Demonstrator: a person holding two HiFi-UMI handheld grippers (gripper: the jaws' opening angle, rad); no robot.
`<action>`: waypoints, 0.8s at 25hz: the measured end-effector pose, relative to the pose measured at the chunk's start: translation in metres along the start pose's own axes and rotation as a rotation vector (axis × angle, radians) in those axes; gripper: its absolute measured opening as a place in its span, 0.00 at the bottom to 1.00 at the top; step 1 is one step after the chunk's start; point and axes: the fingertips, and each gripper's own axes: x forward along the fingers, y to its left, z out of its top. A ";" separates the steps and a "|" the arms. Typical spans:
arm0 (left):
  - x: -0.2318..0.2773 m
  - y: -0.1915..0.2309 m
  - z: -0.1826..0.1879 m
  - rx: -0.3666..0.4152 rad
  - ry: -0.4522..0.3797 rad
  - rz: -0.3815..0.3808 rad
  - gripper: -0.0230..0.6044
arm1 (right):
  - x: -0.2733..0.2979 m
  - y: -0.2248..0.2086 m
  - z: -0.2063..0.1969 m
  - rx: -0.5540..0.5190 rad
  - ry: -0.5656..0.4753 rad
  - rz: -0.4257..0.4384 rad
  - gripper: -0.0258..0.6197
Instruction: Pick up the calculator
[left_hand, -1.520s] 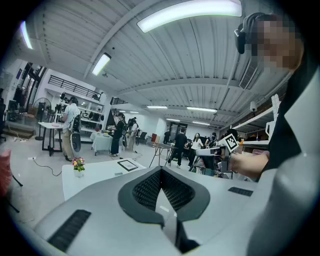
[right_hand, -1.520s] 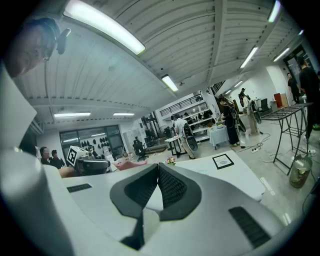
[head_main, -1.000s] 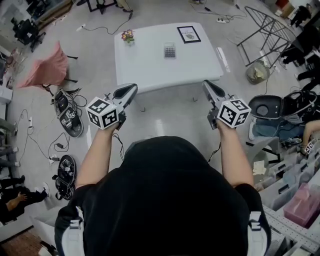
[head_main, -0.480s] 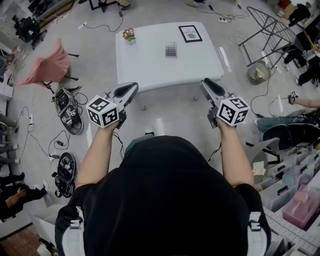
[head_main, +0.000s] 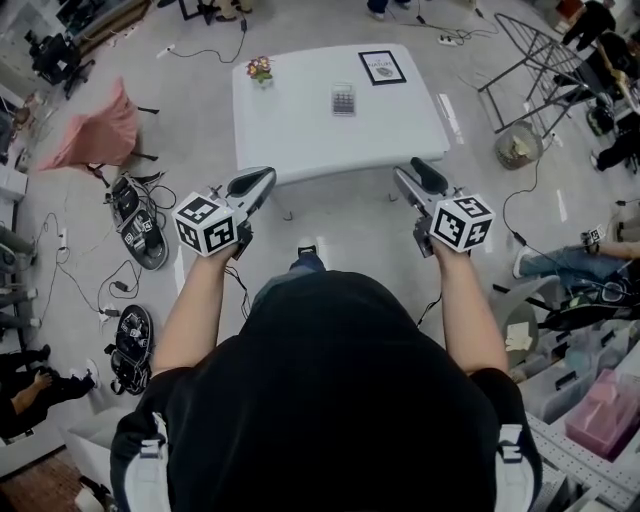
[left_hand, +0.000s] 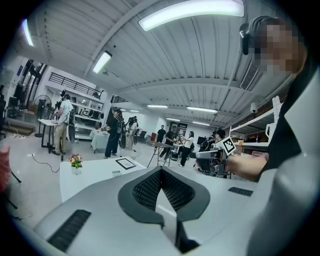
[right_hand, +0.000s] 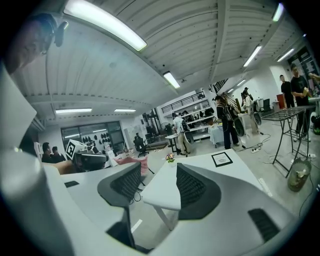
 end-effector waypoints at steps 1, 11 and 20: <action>0.001 0.000 0.000 -0.003 0.001 -0.003 0.07 | 0.000 -0.002 -0.001 -0.004 0.004 -0.006 0.40; 0.016 0.018 -0.009 -0.028 0.026 -0.013 0.07 | 0.015 -0.021 -0.008 0.016 0.035 -0.027 0.42; 0.037 0.056 -0.007 -0.049 0.046 -0.020 0.07 | 0.053 -0.040 -0.003 0.028 0.054 -0.036 0.42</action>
